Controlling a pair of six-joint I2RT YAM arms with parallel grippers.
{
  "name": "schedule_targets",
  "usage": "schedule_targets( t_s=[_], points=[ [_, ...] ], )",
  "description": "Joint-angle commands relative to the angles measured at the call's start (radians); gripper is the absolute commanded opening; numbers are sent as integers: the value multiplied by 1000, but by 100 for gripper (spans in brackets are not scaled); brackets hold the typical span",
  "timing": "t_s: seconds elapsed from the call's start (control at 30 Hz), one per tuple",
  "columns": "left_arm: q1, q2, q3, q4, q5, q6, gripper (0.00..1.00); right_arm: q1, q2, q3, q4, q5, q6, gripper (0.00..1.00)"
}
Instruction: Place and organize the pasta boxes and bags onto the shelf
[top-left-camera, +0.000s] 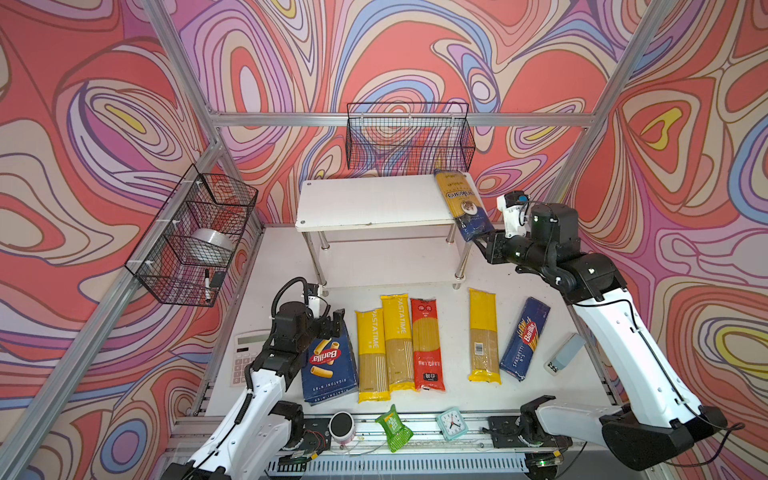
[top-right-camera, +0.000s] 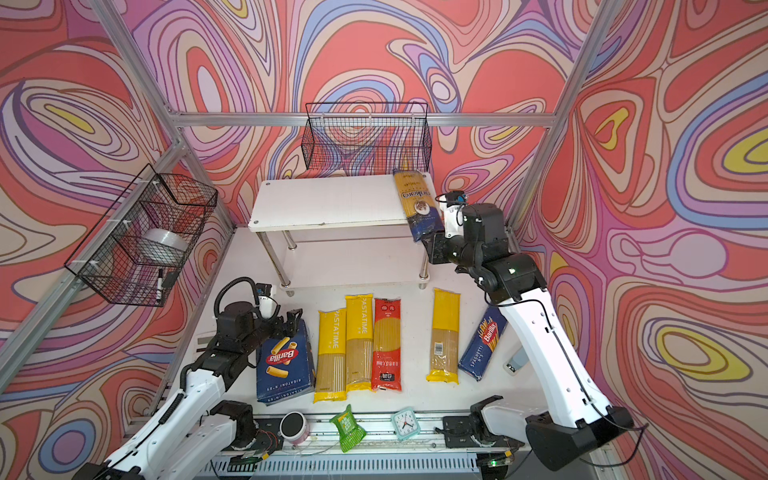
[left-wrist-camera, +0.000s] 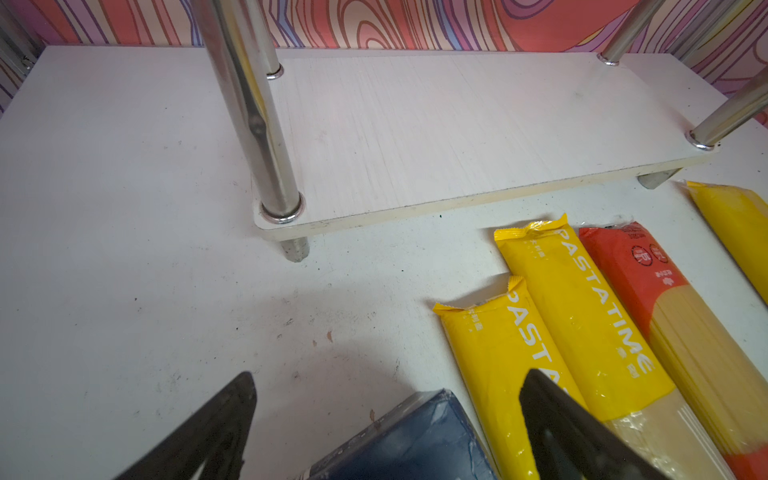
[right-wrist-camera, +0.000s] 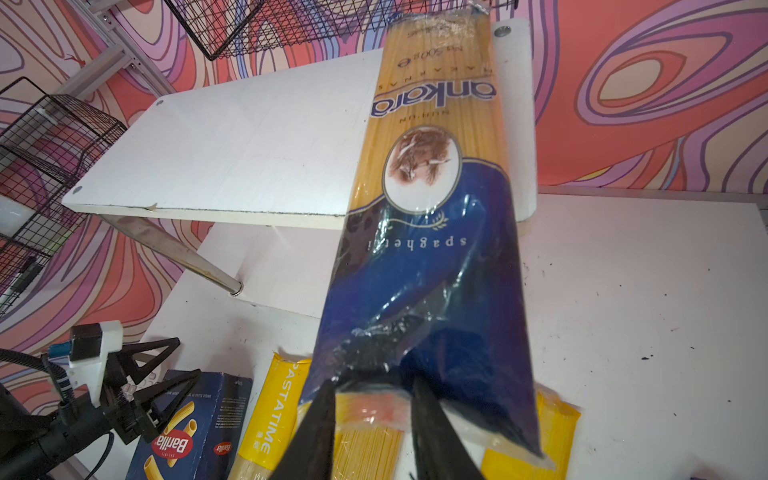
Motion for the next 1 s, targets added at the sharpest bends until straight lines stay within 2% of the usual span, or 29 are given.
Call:
schedule_targets(
  t_s=[0.0,0.27,0.47,0.77,0.97],
  points=[
    [-4,-3,-1,10,-11,0,100,-5,34,-2,50,-6,-2,32],
    [-4,-16,-5,10,-13,0,100,-5,108,65,63,-41,8,32],
    [-4,-37,-17,13,-13,-1,100,-5,97,84,27,-44,-1,33],
    [-4,-21,-8,11,-7,2,100,-5,-103,-37,77,-229,-14,43],
    [-4,-15,-5,10,-1,4,100,-5,-214,-115,98,-342,12,45]
  ],
)
